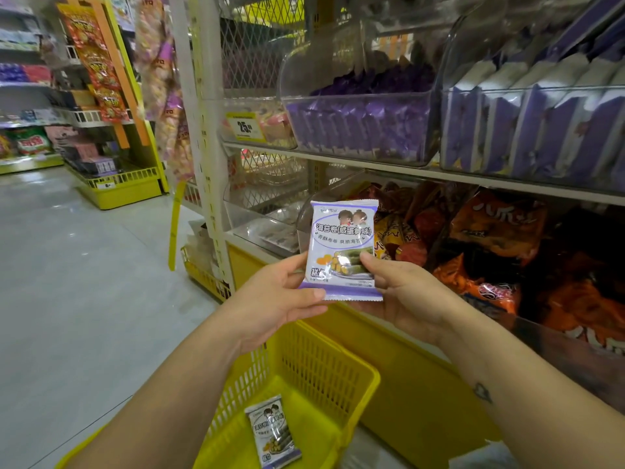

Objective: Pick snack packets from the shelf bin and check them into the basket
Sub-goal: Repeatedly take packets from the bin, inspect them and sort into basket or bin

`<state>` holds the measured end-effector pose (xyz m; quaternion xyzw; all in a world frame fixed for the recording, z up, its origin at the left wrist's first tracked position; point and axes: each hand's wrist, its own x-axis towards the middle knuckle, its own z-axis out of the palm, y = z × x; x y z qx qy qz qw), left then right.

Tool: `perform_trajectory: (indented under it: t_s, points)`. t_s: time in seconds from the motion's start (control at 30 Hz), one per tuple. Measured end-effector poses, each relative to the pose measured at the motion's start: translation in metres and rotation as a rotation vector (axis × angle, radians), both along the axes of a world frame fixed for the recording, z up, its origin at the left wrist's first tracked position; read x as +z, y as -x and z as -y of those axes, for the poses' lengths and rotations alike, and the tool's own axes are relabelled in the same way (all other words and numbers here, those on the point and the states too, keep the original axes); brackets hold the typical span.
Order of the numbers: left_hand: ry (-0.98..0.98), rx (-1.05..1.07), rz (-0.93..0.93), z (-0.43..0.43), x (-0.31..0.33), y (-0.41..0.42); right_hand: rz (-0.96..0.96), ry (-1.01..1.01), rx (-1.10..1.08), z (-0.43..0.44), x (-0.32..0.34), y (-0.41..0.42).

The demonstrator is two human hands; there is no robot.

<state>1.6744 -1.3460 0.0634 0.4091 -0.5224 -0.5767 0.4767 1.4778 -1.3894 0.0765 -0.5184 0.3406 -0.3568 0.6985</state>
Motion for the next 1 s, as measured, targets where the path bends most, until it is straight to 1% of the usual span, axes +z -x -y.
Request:
perform_trajectory:
  t_s: [0.07,0.1,0.2,0.23,0.3,0.37,0.47,0.53,0.6,0.67,0.73,0.8,0.87,1.0]
  points:
    - [0.037,0.047,0.054,0.000,0.000,0.001,0.003,0.038,-0.004,-0.002,0.001,-0.001]
    - [0.066,0.089,0.112,0.000,0.000,0.003,0.009,0.067,-0.021,-0.002,0.000,-0.001]
    - [0.233,0.277,0.377,0.000,0.004,0.013,-0.008,0.194,-0.172,-0.004,-0.002,-0.007]
    - [0.270,0.293,0.398,0.000,0.004,0.016,-0.042,0.264,-0.224,-0.005,-0.003,-0.008]
    - [0.262,0.256,0.316,-0.003,0.005,0.025,-0.089,0.399,-0.236,-0.009,-0.006,-0.012]
    - [0.196,0.206,0.134,-0.005,0.005,0.033,-0.065,0.473,-0.153,-0.016,-0.008,-0.018]
    - [0.100,0.149,-0.142,-0.001,0.003,0.038,-0.015,0.471,-0.050,-0.022,-0.013,-0.025]
    - [0.071,0.115,-0.251,0.000,0.003,0.036,0.006,0.486,-0.047,-0.022,-0.013,-0.026]
    - [0.074,0.078,-0.313,-0.001,0.001,0.030,-0.005,0.500,-0.103,-0.017,-0.010,-0.022]
    - [0.086,0.029,-0.337,-0.001,-0.001,0.023,-0.005,0.503,-0.179,-0.012,-0.007,-0.016]
    - [0.098,-0.019,-0.291,0.000,-0.002,0.018,0.040,0.499,-0.226,-0.008,-0.002,-0.011]
    - [0.078,-0.088,-0.252,-0.001,-0.004,0.015,0.071,0.500,-0.233,-0.006,0.002,-0.005]
    - [0.058,-0.147,-0.231,-0.002,-0.004,0.015,0.051,0.542,-0.223,-0.006,0.004,-0.002]
    - [0.073,-0.168,-0.204,-0.003,-0.004,0.013,0.021,0.613,-0.217,-0.008,0.007,0.001]
